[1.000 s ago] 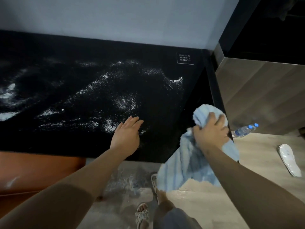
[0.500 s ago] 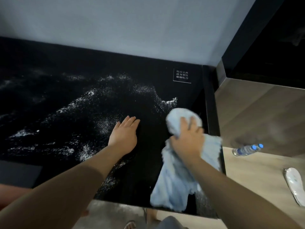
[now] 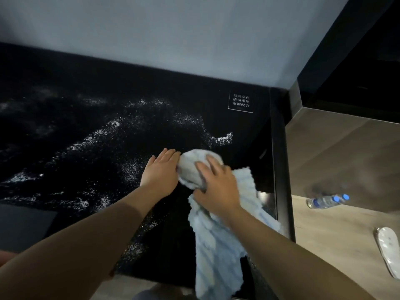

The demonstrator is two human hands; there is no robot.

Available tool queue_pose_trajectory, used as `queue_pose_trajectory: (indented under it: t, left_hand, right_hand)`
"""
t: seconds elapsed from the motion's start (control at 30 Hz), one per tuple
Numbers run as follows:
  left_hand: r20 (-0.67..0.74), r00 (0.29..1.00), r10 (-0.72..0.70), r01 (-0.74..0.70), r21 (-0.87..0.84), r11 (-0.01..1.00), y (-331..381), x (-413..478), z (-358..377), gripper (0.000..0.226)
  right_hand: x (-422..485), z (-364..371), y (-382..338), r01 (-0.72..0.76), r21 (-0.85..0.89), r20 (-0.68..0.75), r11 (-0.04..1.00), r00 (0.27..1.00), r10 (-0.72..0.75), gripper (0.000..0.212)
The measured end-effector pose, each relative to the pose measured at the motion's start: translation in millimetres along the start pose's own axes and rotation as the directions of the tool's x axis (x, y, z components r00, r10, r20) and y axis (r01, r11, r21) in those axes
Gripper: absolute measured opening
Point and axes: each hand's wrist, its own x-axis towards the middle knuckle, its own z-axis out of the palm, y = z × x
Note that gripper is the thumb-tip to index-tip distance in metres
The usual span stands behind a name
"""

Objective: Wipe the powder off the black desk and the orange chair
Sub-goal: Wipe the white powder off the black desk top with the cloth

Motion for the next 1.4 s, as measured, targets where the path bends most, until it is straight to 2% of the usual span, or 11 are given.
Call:
queue_pose_trajectory:
  t: [0.13,0.23,0.43,0.57,0.7,0.83,0.93,1.03,1.13,1.3,1.4]
  left_hand:
    - [0.002,0.999,0.034,-0.034,0.026,0.999,-4.6,9.2,-9.9,0.056]
    - [0.032,0.996,0.077,-0.080,0.078,0.994,-4.5,16.5,-14.1,0.055]
    - [0.138,0.986,0.096,-0.119,0.170,0.978,-8.9,29.9,-15.5,0.056]
    - [0.132,0.986,0.100,-0.124,0.192,0.974,-16.5,40.8,-23.6,0.058]
    - [0.152,0.983,0.100,-0.130,0.197,0.972,-17.7,52.9,-30.5,0.058]
    - [0.187,0.979,0.088,-0.129,0.224,0.966,-19.1,61.6,-28.8,0.056]
    - [0.185,0.980,0.079,-0.122,0.233,0.965,-19.7,65.8,-29.1,0.054]
    - [0.209,0.972,0.104,-0.152,0.228,0.962,-20.9,68.9,-33.0,0.053]
    - [0.235,0.965,0.119,-0.184,0.280,0.942,-22.2,72.9,-35.4,0.051]
    - [0.226,0.968,0.113,-0.169,0.250,0.953,-21.7,75.6,-39.7,0.051]
    - [0.229,0.965,0.131,-0.184,0.227,0.956,-23.6,73.9,-40.9,0.053]
  right_hand:
    - [14.9,-29.7,45.6,-0.330,0.177,-0.268,0.927,0.890,0.368,0.070]
    - [22.4,-44.3,72.7,-0.687,0.023,-0.164,0.726,0.714,0.681,0.080]
    - [32.4,-8.2,18.0,-0.228,0.080,-0.022,0.970,0.973,0.230,0.078]
    - [49.4,-38.9,63.2,-0.435,0.273,-0.326,0.858,0.797,0.508,0.070]
    - [69.0,-53.8,91.8,-0.715,0.135,-0.146,0.686,0.671,0.727,0.075]
    - [78.8,-29.0,48.7,-0.419,-0.034,-0.012,0.907,0.908,0.419,0.079]
    - [76.8,-25.1,33.3,-0.146,0.191,-0.010,0.971,0.989,0.151,0.072]
    - [84.3,-41.1,70.3,-0.362,0.170,-0.201,0.916,0.898,0.392,0.070]
    - [87.6,-52.5,90.7,-0.724,-0.007,-0.084,0.689,0.687,0.721,0.077]
    - [87.6,-19.3,28.3,-0.269,-0.007,0.068,0.963,0.961,0.269,0.075]
    - [98.9,-33.3,40.9,-0.177,0.120,-0.080,0.977,0.979,0.187,0.071]
